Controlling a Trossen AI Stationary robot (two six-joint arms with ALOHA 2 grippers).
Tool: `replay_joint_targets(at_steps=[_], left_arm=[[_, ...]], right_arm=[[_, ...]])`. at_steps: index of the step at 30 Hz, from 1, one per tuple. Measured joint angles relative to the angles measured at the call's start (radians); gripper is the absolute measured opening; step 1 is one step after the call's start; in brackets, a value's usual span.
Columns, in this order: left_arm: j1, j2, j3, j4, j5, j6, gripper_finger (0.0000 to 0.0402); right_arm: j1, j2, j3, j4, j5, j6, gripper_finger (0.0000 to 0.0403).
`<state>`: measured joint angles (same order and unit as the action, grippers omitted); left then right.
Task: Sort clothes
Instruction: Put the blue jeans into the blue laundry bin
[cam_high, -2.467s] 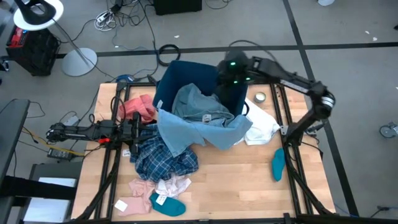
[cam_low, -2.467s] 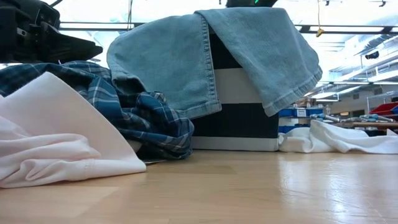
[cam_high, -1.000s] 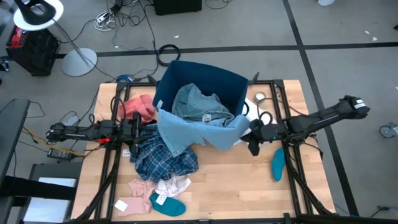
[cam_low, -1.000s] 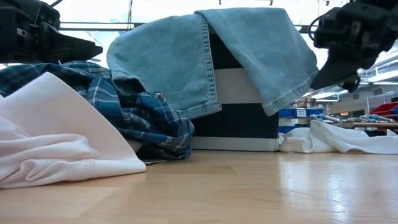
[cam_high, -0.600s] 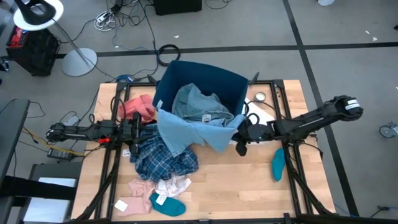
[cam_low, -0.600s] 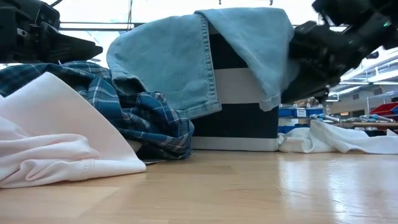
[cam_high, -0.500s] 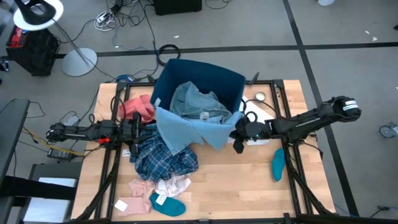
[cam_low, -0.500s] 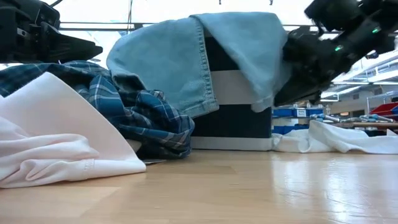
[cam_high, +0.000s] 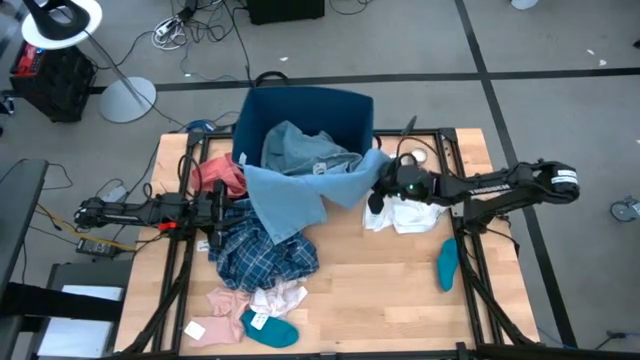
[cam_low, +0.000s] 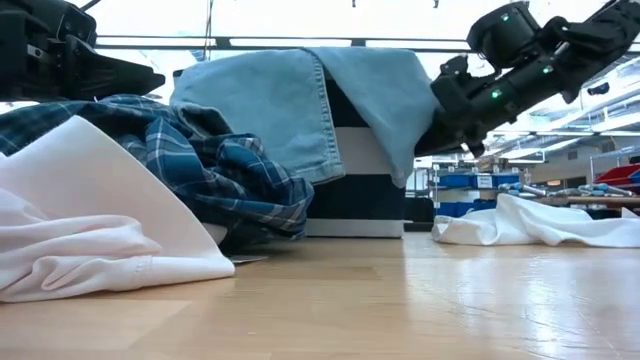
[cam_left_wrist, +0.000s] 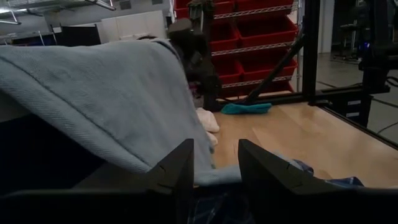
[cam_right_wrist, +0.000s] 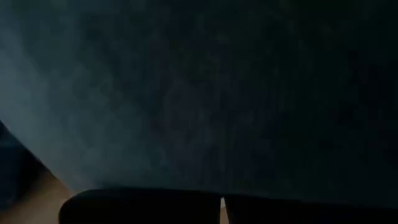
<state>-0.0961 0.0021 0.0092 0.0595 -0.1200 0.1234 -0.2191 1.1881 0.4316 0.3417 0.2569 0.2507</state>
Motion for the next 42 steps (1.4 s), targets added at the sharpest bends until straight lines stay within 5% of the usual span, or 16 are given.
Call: replay_joint_targets(at_steps=[12,20,35,42], left_arm=[[0.000,0.000,0.000,-0.001,0.000,0.000,0.0131],[0.000,0.000,0.000,-0.001,0.000,0.000,0.0131],[0.000,0.000,0.000,-0.001,0.000,0.000,0.0131],[0.000,0.000,0.000,-0.001,0.000,0.000,0.0131]], right_arm=[[-0.248,0.004,0.000,0.162,-0.232,-0.065,0.0000],[-0.276,-0.003,0.007,0.143,-0.384,0.076,0.0000],[-0.220,-0.375,0.009,-0.227,-0.282,0.092,0.0000],[-0.123,-0.423,0.017,-0.253,-0.318,0.133,0.0000]])
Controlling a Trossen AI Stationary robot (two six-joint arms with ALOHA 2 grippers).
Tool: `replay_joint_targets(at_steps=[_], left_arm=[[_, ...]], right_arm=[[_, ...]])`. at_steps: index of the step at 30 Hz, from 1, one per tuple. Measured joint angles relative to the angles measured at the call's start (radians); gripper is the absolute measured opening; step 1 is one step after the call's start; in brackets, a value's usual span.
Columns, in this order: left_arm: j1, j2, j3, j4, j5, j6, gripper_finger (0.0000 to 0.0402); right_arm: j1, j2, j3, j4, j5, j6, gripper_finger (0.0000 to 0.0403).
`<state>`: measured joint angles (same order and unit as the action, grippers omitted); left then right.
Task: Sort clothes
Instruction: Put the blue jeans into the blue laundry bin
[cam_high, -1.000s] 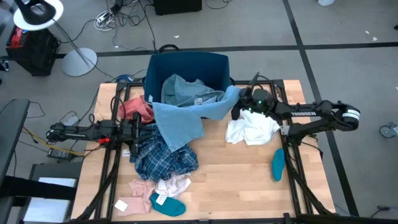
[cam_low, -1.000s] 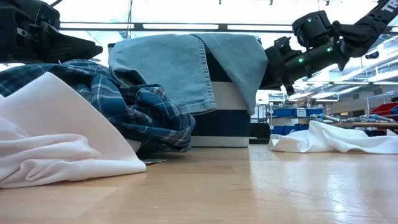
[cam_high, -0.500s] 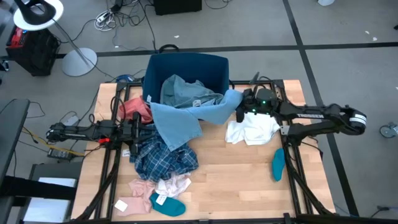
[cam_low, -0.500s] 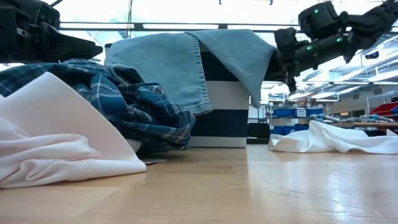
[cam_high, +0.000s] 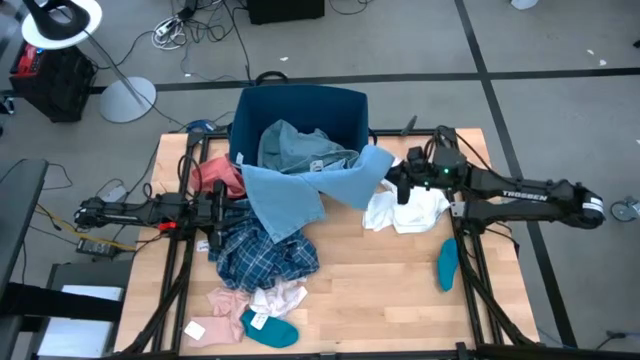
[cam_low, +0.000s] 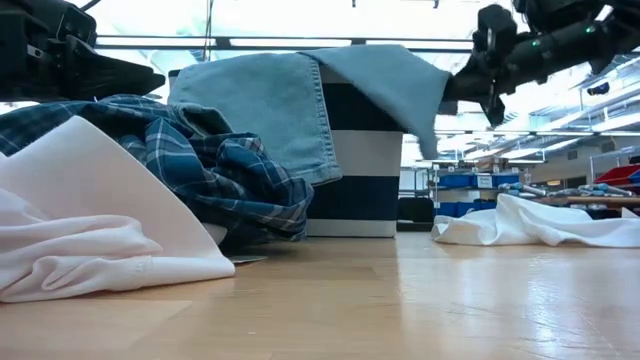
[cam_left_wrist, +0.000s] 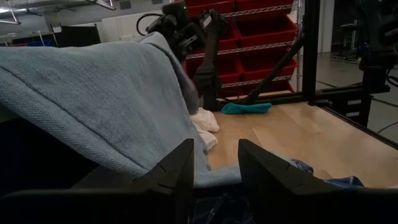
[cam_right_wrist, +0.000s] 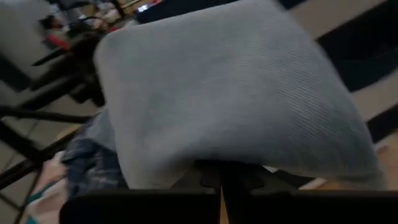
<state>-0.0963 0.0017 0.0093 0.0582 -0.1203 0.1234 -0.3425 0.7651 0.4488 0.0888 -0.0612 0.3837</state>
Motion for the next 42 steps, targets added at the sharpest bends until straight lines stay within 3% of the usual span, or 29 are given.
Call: replay_joint_targets(at_steps=[6,11,24,32,42], left_arm=[[0.000,0.000,0.000,0.000,0.000,0.000,0.0131],[0.000,0.000,0.000,0.000,0.000,0.000,0.0131],[0.000,0.000,0.000,0.001,0.000,0.000,0.0131],[0.000,0.000,0.000,0.000,0.000,0.000,0.0131],[0.000,0.000,0.000,0.001,0.000,0.000,0.0131]], right_arm=[[0.093,0.024,0.111,-0.025,0.015,-0.023,0.0000],[0.127,0.120,0.250,-0.065,0.017,-0.073,0.0000],[0.059,0.588,0.722,-0.065,0.016,-0.296,0.0000],[-0.040,0.894,1.030,-0.136,0.016,-0.309,0.0000],[-0.088,1.171,1.180,-0.279,-0.047,-0.208,0.0001]])
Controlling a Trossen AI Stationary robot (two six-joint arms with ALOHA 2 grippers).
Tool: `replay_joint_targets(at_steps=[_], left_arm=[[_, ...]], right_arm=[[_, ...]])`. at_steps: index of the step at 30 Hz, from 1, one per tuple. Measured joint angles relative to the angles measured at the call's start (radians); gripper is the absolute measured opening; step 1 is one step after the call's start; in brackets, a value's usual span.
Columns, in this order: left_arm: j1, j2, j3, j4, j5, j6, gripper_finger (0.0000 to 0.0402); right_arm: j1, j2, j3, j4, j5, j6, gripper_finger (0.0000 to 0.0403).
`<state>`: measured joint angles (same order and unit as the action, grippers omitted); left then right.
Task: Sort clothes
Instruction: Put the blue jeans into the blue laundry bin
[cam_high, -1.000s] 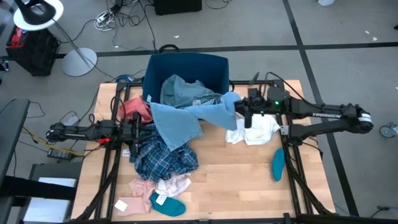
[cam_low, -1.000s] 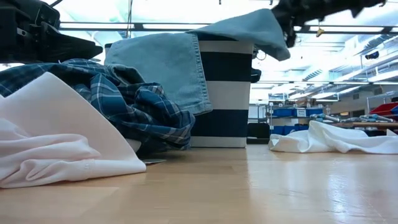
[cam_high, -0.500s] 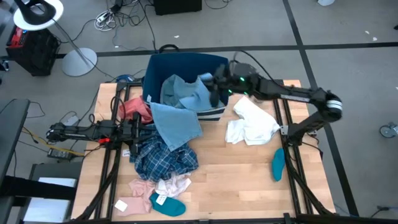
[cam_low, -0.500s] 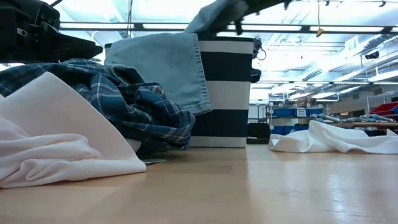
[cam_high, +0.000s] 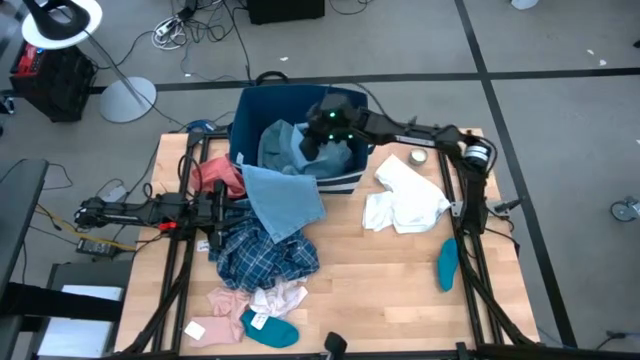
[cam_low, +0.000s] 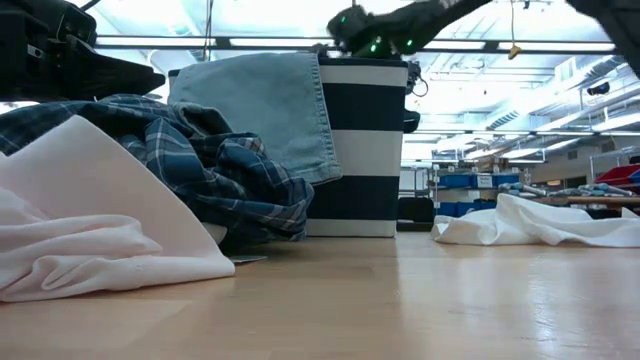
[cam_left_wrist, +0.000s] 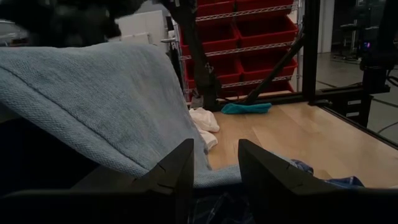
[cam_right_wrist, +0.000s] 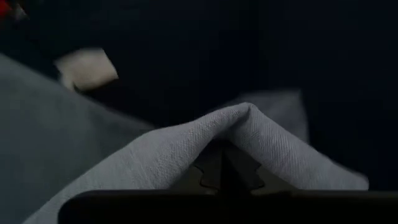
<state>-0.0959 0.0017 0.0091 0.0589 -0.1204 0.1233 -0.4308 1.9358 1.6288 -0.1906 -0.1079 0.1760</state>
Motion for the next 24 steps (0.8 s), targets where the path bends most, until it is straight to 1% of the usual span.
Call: replay_joint_targets(at_steps=[9,15,17,20,24], left_arm=[[0.000,0.000,0.000,0.000,0.000,0.000,0.0131],[0.000,0.000,0.000,0.000,0.000,0.000,0.0131],[0.000,0.000,0.000,0.000,0.000,0.000,0.0131],[0.000,0.000,0.000,-0.001,0.000,0.000,0.0131],[0.000,0.000,0.000,-0.001,0.000,0.000,0.0131]], right_arm=[[-0.001,0.113,0.005,-0.125,-0.009,0.059,0.0001],[-0.015,0.157,0.005,-0.194,-0.008,0.051,0.0001],[-0.019,0.158,0.005,-0.209,-0.013,0.023,0.0004],[-0.020,0.145,0.004,-0.215,-0.021,-0.020,0.0017],[-0.022,0.093,0.002,-0.230,-0.021,-0.049,0.0050]])
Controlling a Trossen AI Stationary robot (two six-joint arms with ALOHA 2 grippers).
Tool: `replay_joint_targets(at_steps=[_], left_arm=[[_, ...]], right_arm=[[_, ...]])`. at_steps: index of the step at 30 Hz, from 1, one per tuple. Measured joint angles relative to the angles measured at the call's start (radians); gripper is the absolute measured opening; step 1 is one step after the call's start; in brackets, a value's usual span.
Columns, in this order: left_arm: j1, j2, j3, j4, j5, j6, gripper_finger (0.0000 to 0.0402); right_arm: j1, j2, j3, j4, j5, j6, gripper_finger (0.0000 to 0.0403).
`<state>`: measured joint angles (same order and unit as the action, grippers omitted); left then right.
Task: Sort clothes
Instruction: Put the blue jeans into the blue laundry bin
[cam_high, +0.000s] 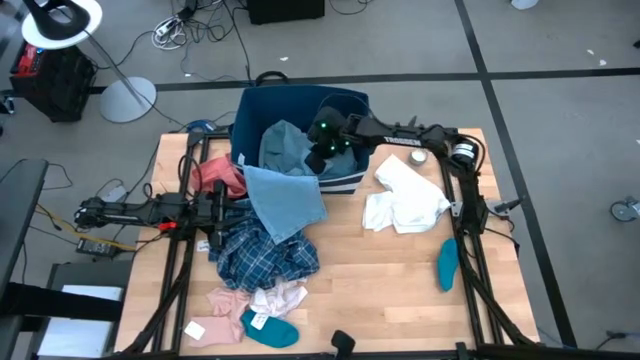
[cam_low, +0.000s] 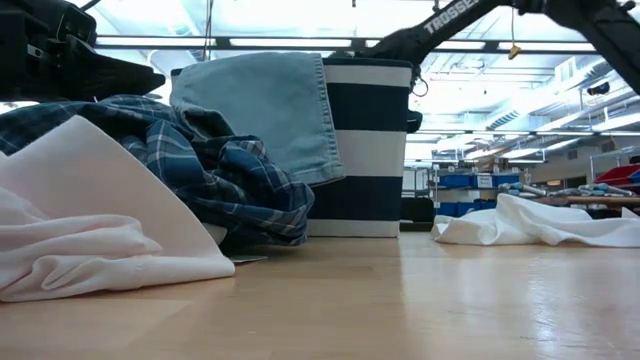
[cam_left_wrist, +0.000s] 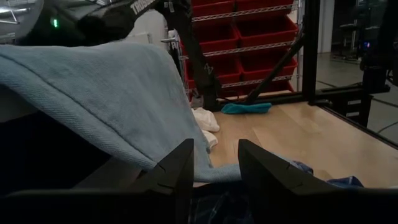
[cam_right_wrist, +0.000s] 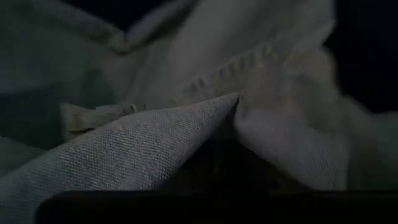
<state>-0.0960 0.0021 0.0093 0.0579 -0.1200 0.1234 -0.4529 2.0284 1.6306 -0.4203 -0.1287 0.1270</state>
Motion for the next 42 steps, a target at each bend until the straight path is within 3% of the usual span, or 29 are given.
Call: replay_joint_targets(at_steps=[10,17,26,34,42], left_arm=[[0.000,0.000,0.000,0.001,0.000,0.000,0.0131],[0.000,0.000,0.000,0.001,0.000,0.000,0.0131],[0.000,0.000,0.000,0.001,0.000,0.000,0.0131],[0.000,0.000,0.000,0.001,0.000,0.000,0.0131],[0.000,0.000,0.000,0.001,0.000,0.000,0.0131]], right_arm=[[-0.007,-0.221,0.000,-0.089,-0.003,-0.018,0.0134],[0.031,-0.400,0.000,-0.241,0.001,-0.033,0.0136],[0.205,-0.537,-0.018,-0.471,0.102,-0.012,0.0133],[0.404,-0.632,-0.246,-0.281,0.146,0.061,0.0130],[0.512,-0.603,-0.501,0.002,0.213,0.135,0.0132]])
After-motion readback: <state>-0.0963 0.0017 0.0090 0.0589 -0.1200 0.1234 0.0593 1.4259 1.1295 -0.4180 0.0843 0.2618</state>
